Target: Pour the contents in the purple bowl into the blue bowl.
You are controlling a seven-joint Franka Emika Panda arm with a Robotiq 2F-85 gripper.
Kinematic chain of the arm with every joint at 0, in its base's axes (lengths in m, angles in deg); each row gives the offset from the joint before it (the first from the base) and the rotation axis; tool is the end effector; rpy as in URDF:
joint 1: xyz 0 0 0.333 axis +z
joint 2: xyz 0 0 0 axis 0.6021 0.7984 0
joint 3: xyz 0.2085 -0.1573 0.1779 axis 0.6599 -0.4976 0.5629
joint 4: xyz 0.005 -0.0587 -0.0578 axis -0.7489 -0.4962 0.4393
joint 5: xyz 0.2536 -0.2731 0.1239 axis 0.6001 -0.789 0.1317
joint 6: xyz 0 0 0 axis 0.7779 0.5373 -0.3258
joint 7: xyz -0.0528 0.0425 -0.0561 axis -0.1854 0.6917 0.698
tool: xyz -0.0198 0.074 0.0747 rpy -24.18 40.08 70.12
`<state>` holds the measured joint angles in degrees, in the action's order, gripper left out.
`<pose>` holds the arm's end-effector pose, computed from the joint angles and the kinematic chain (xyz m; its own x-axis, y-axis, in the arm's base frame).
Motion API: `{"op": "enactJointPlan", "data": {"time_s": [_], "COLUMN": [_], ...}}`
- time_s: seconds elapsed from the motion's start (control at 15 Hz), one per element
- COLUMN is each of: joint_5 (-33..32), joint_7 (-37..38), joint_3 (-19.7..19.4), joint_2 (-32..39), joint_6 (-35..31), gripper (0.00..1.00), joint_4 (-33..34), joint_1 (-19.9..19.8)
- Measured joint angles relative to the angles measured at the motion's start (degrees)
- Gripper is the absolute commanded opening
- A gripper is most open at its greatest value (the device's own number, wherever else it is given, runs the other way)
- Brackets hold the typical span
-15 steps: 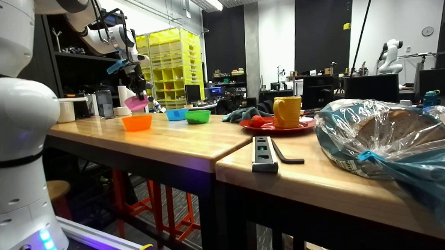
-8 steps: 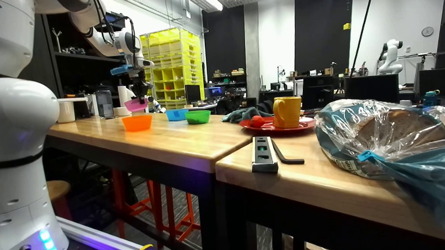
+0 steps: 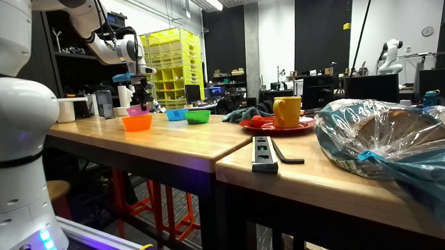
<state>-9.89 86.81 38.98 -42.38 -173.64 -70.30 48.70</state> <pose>0.6022 0.1942 0.4407 0.9667 -0.2467 0.0688 -0.2454 -0.9691 -0.0261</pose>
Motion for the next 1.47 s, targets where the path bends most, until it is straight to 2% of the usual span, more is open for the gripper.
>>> {"op": "enactJointPlan", "data": {"time_s": [0.2,0.27,0.33,0.67,0.73,0.8,0.93,1.0,1.27,1.33,1.47], "joint_5": [0.8,1.1,1.4,1.6,1.6,1.6,1.6,1.6,1.6,1.6,1.6], "joint_7": [-0.3,-0.5,-0.6,-0.7,-0.7,-0.7,-0.9,-0.9,-1.0,-1.1,-1.7], "joint_3": [-0.1,-0.1,-0.1,-0.1,-0.1,-0.1,-0.1,0.0,0.0,0.0,0.0], "joint_2": [-0.4,-0.6,-0.7,-1.6,-1.8,-2.0,-2.5,-2.8,-4.6,-5.0,-5.7], "joint_6": [-1.5,-1.9,-2.1,-2.4,-2.4,-2.4,-2.4,-2.4,-0.8,0.2,2.6], "gripper": [0.01,0.22,0.18,0.41,0.40,0.44,0.54,0.71,0.95,1.00,1.00], "joint_4": [-2.2,-2.8,-3.3,-5.3,-5.5,-5.6,-5.7,-5.7,-5.5,-5.3,-4.7], "joint_1": [-0.1,-0.1,-0.1,-0.1,-0.1,-0.1,-0.1,-0.1,0.0,0.0,-0.1]}}
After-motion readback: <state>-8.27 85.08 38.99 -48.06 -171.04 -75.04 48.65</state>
